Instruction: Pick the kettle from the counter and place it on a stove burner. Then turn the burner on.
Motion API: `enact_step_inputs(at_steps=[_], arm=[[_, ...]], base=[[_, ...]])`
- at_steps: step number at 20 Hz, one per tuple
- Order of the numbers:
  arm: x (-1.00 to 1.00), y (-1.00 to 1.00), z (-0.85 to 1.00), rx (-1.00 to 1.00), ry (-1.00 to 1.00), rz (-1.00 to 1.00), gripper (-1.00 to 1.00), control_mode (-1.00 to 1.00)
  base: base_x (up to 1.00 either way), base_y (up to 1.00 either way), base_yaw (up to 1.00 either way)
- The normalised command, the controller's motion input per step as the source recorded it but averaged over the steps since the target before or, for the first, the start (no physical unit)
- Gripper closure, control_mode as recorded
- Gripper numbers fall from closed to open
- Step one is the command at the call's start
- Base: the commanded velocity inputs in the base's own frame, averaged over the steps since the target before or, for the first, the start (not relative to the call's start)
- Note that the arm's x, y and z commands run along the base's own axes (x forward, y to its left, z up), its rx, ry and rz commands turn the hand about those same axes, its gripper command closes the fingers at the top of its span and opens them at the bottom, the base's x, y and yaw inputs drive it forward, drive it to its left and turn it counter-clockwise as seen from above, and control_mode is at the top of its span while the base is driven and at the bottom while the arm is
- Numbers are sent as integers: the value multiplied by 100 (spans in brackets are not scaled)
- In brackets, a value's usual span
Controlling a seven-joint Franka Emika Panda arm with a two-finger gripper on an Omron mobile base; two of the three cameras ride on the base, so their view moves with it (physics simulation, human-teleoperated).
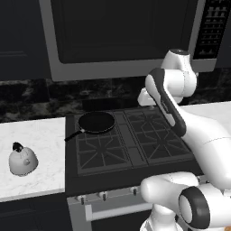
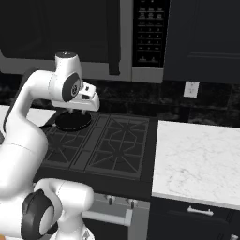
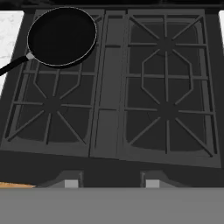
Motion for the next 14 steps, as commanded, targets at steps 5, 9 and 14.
enact_step_inputs(at_steps=[5,9,14], arm=[[-26,15,-1,0,0,1,-100,-100],[-48,82,-16,5,-9,9,-100,-100],[-3,100,-20,0,-6,15,-100,-100]], base=[[0,0,0],[0,0,0],[0,0,0]])
